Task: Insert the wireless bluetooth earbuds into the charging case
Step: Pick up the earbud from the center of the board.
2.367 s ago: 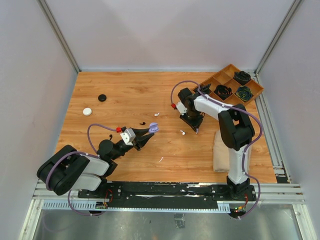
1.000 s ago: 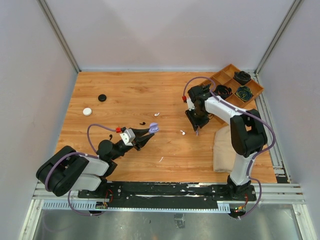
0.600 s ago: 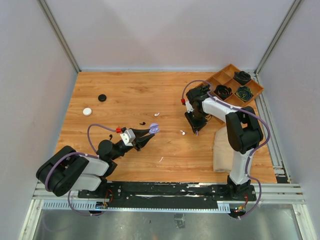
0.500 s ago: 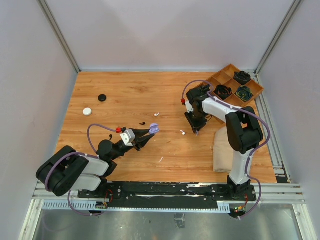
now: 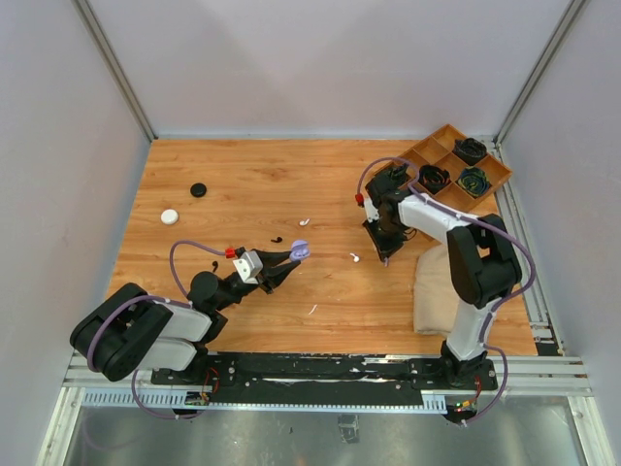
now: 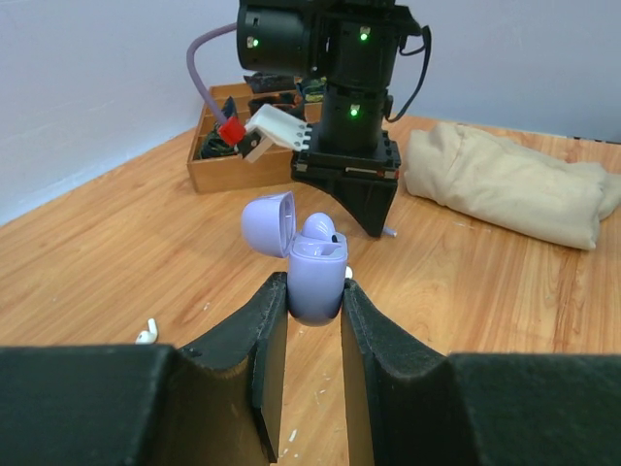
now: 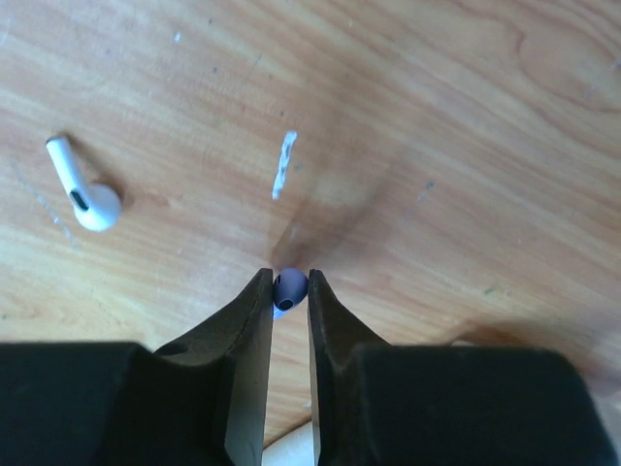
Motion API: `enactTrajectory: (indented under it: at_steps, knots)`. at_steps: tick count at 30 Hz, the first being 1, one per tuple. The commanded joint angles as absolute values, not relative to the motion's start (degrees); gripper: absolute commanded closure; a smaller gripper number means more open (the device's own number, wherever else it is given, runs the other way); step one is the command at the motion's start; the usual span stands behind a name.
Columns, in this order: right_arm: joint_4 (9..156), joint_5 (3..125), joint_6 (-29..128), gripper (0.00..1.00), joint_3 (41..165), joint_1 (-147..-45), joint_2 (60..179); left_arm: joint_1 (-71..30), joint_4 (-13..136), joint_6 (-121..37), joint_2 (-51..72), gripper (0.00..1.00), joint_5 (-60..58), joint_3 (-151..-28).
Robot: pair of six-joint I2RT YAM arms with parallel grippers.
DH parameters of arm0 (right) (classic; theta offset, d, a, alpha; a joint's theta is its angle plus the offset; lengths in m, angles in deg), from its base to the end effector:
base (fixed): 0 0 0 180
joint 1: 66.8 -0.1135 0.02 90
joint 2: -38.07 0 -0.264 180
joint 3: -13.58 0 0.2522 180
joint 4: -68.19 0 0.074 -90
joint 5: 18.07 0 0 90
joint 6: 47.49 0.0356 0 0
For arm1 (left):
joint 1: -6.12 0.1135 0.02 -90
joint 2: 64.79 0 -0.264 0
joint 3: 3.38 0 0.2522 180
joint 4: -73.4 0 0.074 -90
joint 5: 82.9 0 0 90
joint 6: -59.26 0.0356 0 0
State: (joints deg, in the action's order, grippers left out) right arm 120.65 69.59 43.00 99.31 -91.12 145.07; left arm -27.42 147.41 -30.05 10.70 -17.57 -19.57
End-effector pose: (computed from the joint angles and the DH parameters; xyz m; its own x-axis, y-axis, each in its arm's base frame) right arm 0.3301 0.1508 0.1693 -0.8783 -0.3876 -0.2798 -0.4144 0.9091 0.0416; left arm 0.1464 -0.1149 0.1792 0.2217 -0.1339 -0.9659 0.8360 0.5360 0.1176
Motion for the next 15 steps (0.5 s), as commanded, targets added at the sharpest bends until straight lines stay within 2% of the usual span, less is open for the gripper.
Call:
enactTrajectory:
  at_steps: [1, 15]
  knots:
    - [119.36, 70.87, 43.92, 0.85, 97.45, -91.71, 137.83, -27.2, 161.57, -30.39, 9.86, 1.0, -18.94, -20.42]
    - [113.15, 75.55, 44.83, 0.84, 97.42, -104.72, 116.85, -27.23, 161.63, -27.77, 9.63, 1.0, -24.31, -23.14]
